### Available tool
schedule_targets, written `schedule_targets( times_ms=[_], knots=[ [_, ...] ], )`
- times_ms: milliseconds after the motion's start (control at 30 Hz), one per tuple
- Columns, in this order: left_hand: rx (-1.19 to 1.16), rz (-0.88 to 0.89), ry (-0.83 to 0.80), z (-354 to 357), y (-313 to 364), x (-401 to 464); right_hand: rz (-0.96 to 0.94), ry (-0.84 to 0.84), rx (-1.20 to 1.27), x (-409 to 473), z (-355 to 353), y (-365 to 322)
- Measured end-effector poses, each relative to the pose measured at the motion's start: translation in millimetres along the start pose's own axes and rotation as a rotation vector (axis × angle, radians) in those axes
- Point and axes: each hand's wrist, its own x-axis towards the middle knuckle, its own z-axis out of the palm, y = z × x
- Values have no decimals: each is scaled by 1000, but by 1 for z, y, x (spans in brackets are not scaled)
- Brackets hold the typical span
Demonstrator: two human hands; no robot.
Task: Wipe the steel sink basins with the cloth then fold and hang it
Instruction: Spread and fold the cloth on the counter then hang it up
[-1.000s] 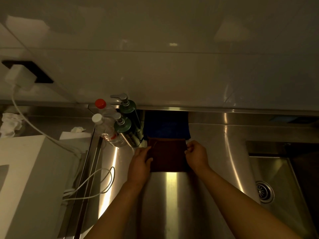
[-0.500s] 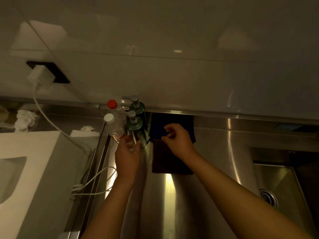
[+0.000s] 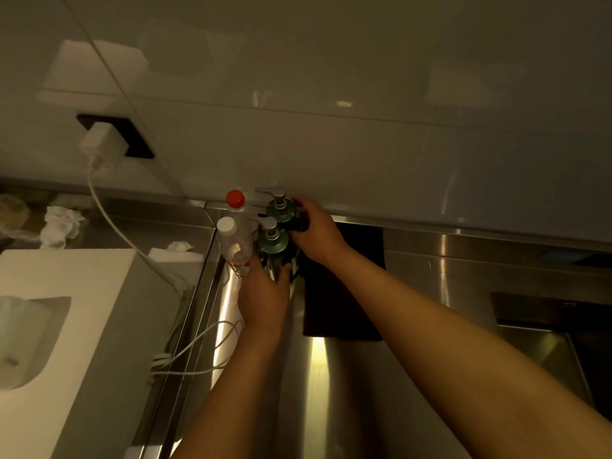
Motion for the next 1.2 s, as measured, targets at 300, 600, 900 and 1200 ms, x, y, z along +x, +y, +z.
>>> schedule_targets(
  times_ms=[300,600,900,1200],
  knots=[
    [76,13,-38,-4,-1,2,-14,-18,54,5,3,0],
    [-58,44,-30,-6,-2,-11,19,-10,33,4,5,3],
    [-186,80,-69,-20,-23,-43,52,62,138,-12,3,10],
    [-214,96,-108,-27,-32,-56,21,102,184,-58,-21,15]
  ],
)
